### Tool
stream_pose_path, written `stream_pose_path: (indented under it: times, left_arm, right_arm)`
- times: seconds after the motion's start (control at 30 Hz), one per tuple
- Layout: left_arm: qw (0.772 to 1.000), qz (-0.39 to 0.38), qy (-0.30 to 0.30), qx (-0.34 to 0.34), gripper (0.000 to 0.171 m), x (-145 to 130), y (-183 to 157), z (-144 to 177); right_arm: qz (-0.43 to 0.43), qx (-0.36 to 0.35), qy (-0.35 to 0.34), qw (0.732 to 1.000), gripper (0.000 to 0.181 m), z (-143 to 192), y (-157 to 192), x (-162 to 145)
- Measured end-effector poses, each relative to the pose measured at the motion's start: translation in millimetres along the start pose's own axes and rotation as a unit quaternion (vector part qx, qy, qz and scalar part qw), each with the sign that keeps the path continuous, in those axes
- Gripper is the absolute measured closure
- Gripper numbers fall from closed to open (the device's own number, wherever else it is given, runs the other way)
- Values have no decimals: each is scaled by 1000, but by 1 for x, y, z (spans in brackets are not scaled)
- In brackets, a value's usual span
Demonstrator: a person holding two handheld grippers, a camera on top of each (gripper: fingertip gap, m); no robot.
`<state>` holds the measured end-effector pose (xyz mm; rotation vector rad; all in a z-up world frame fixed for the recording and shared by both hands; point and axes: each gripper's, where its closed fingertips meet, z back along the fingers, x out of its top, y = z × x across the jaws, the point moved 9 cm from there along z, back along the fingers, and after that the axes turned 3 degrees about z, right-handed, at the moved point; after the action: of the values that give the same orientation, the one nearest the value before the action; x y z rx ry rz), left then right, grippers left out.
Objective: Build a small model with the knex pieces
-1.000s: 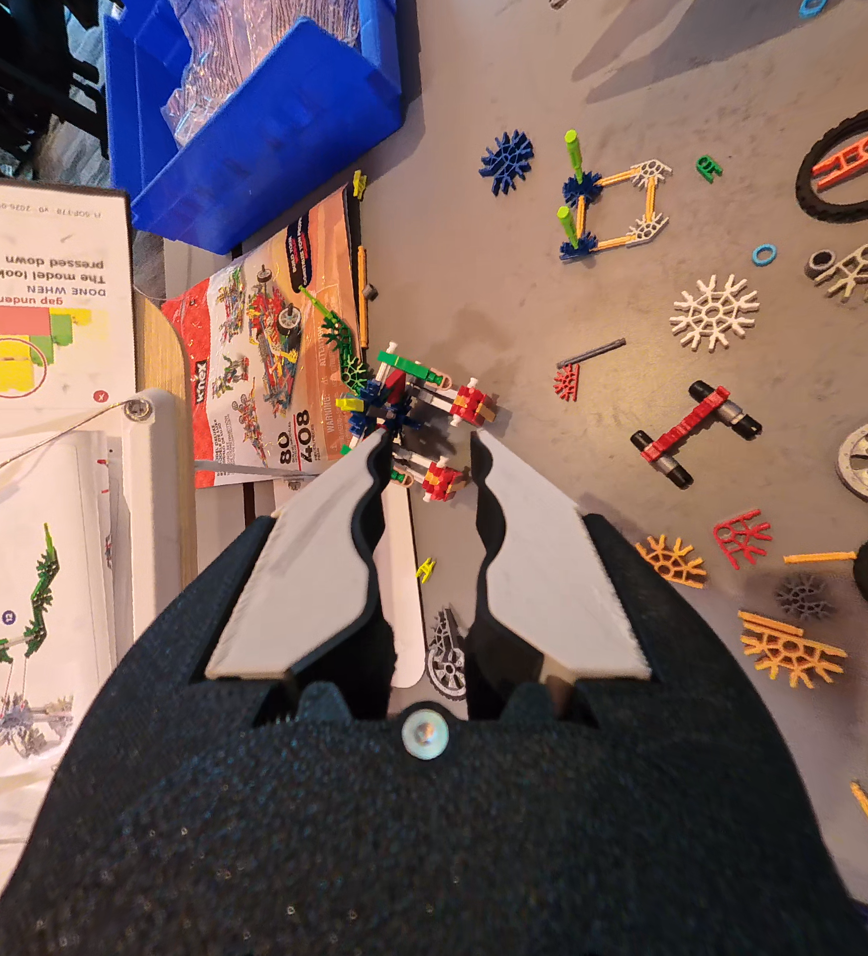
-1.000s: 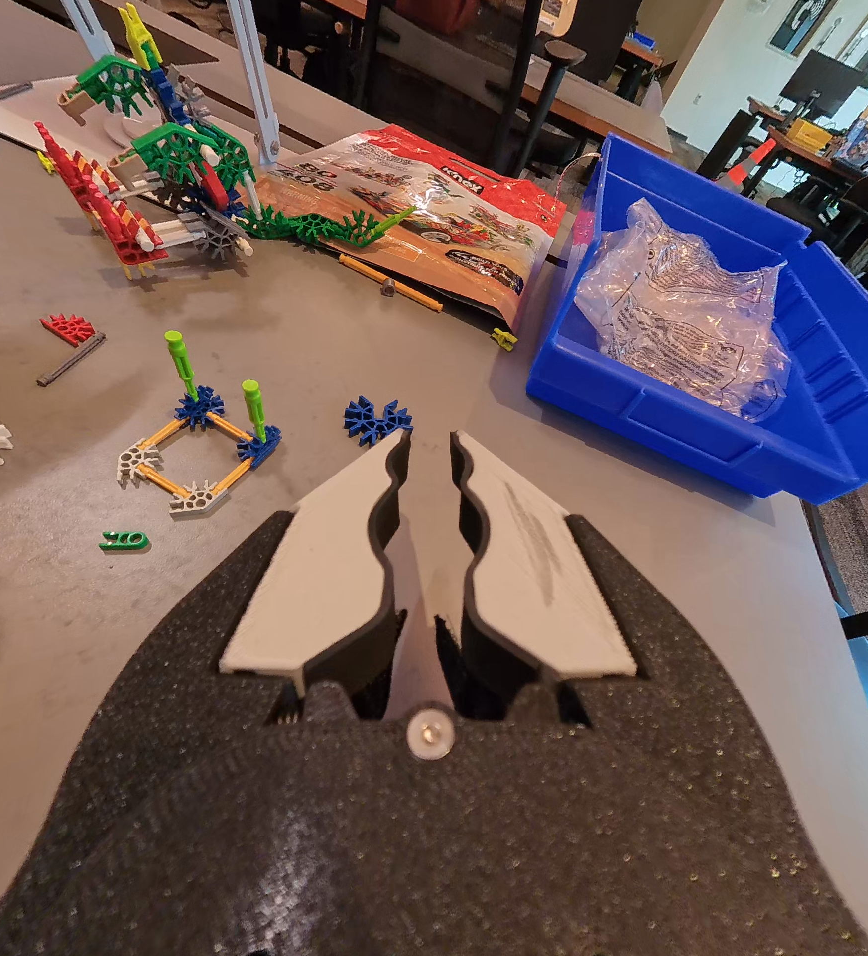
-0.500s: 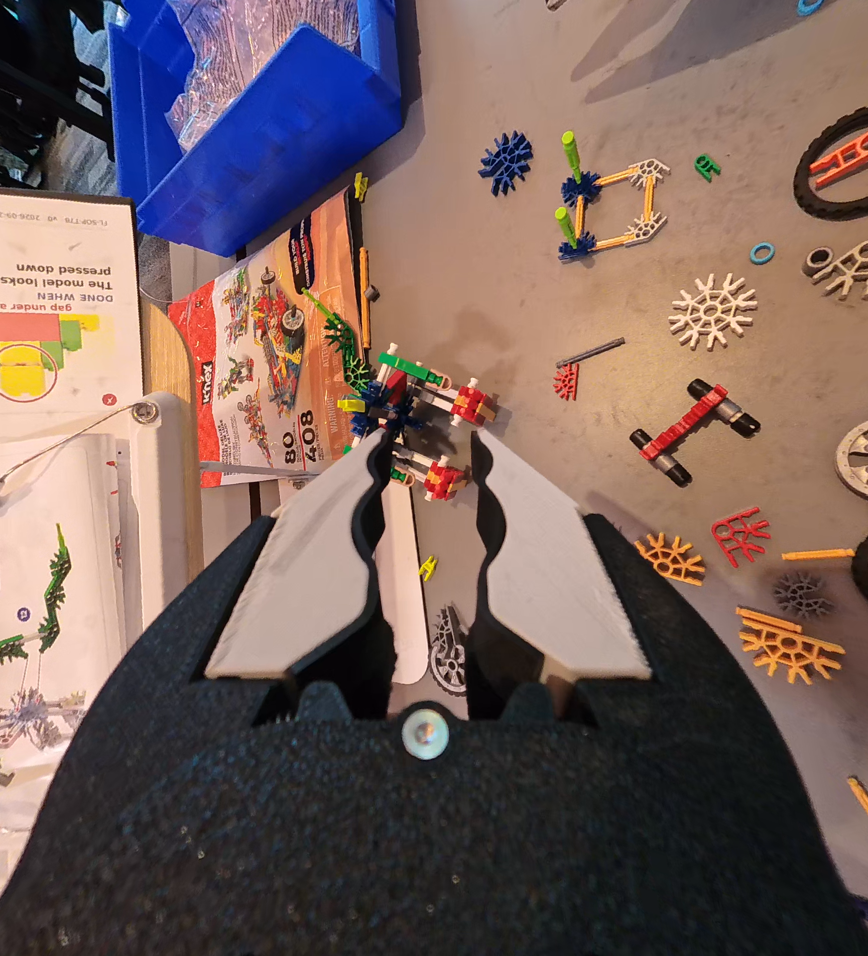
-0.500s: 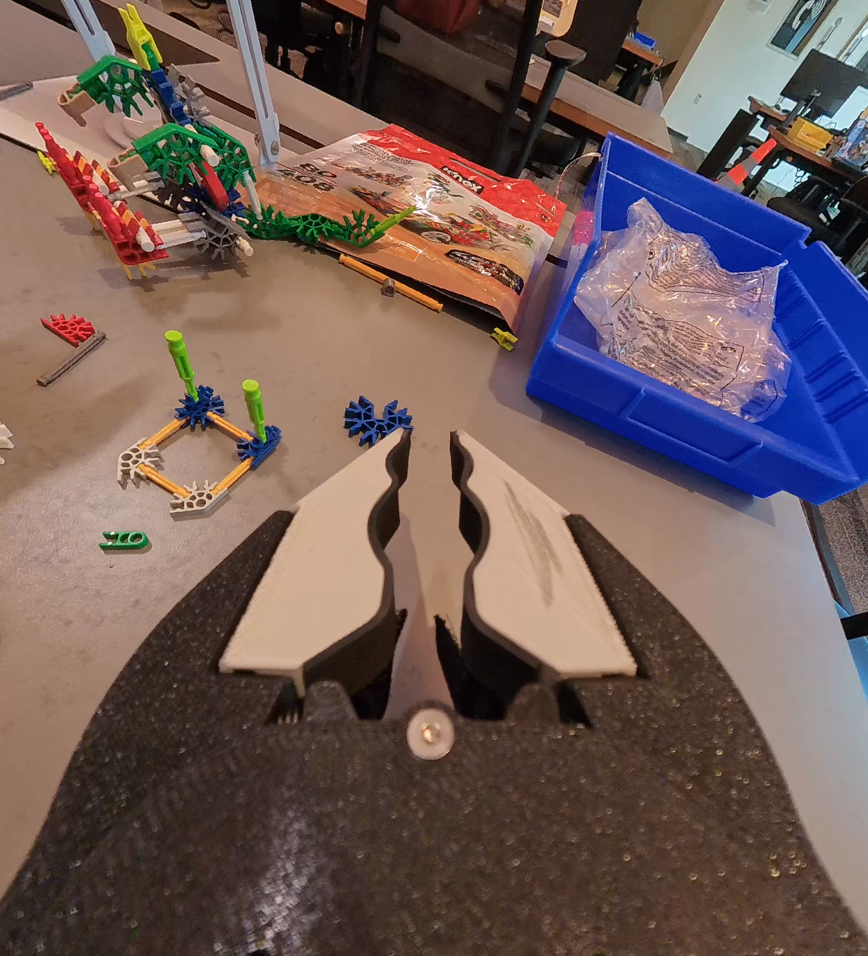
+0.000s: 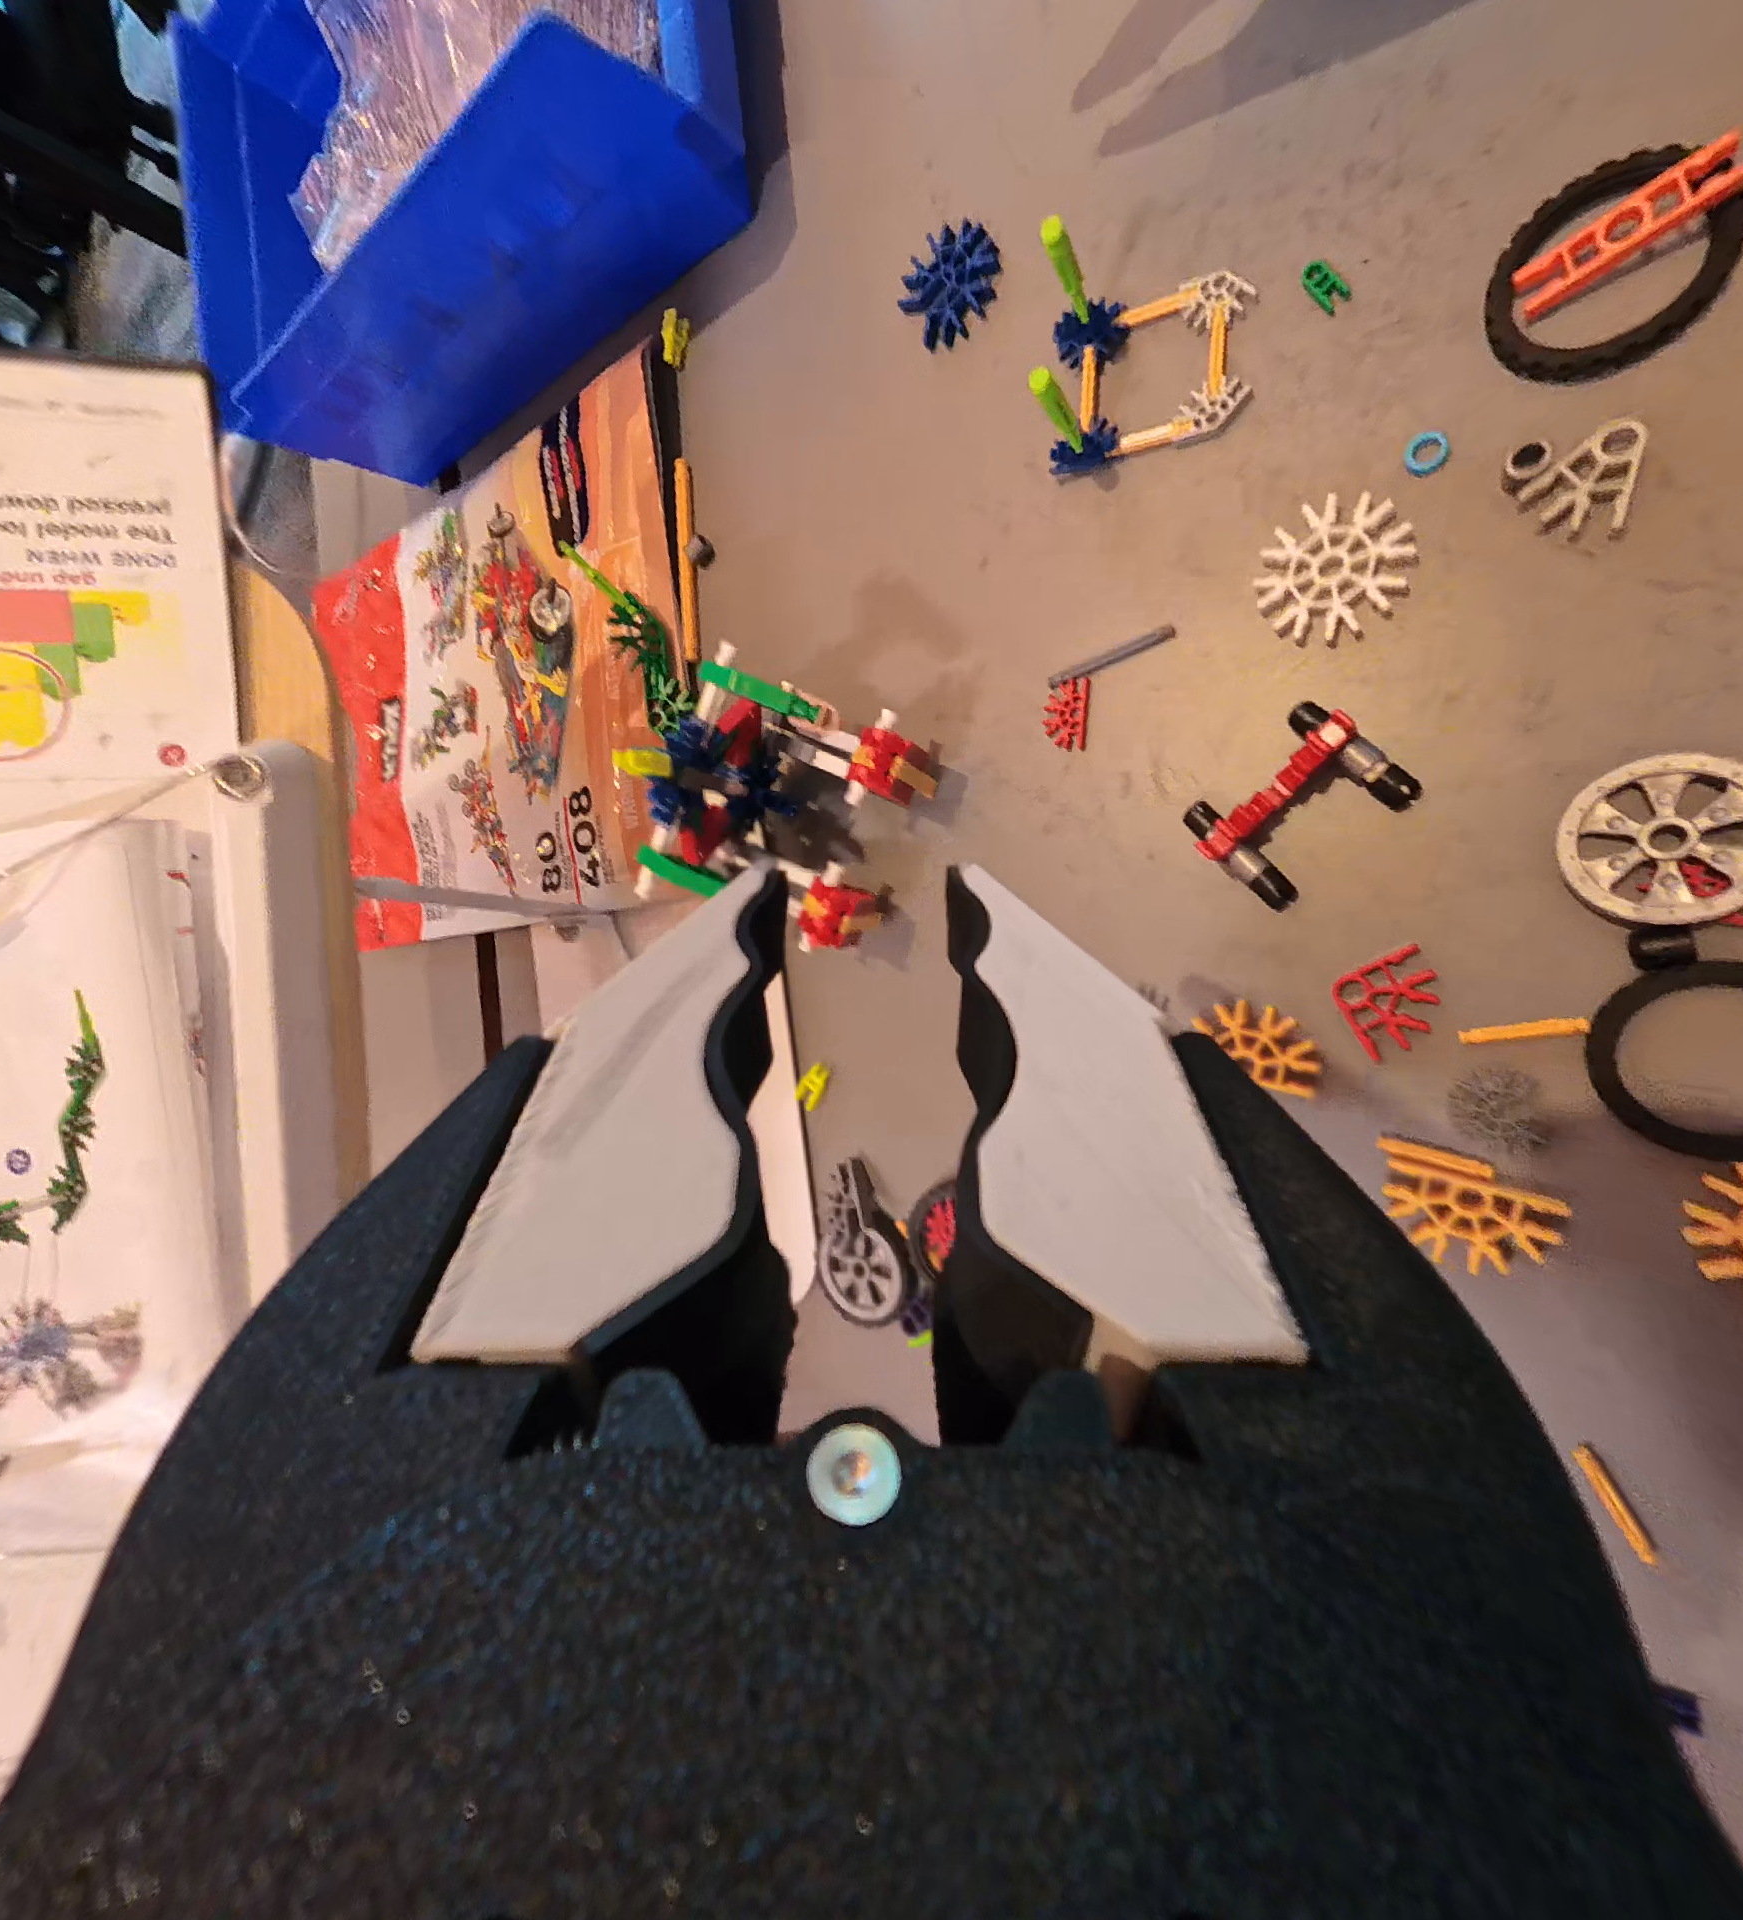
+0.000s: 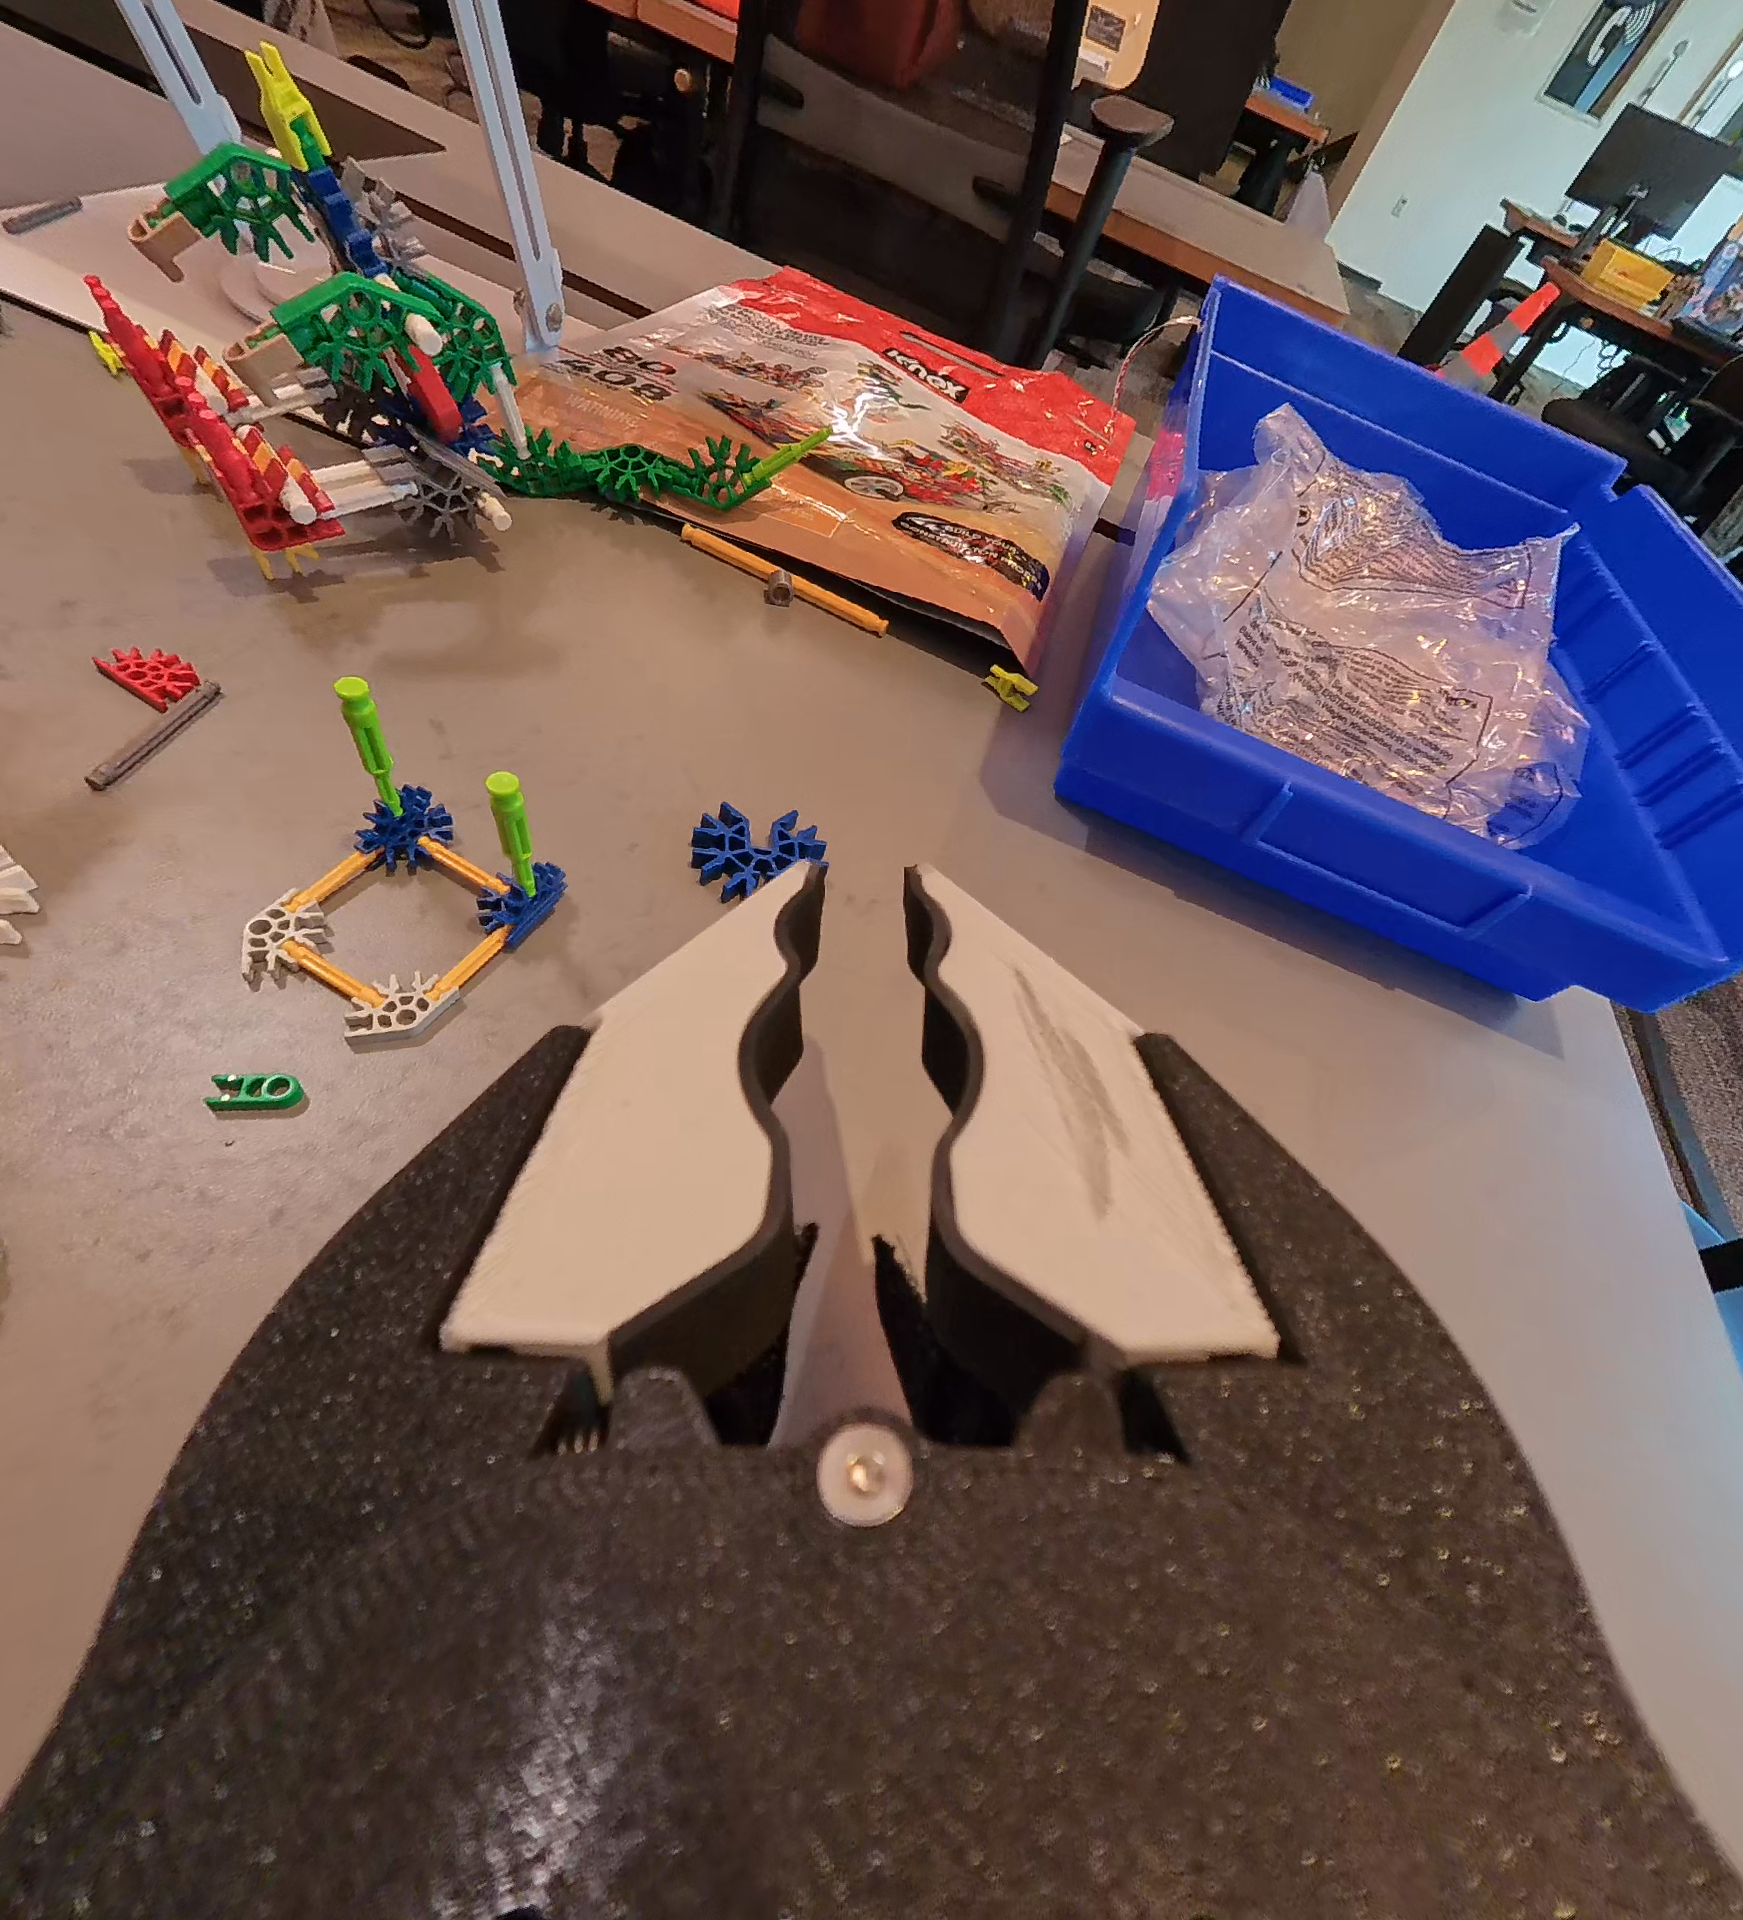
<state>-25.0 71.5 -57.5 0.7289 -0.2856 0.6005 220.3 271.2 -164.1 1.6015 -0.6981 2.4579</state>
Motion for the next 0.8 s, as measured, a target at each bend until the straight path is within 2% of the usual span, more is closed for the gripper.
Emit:
stream_pose_path:
  times: [0.2, 0.3, 0.47, 0.8]
  left_arm:
    - [996, 80, -15, -23, 142, -48, -20, -1]
    - [993, 104, -27, -54, 141, -63, -35, -8]
    - [989, 92, -24, -111, 140, -66, -59, -25]
    - [980, 107, -18, -168, 138, -68, -73, -45]
  right_arm:
    - [-3, 1, -1, 1000, 166, 0, -1, 0]
    - [-1, 0, 1, 1000, 166, 0, 0, 0]
    - [1, -3, 4, 1000, 166, -1, 0, 0]
    - [2, -2, 3, 1000, 166, -1, 0, 0]
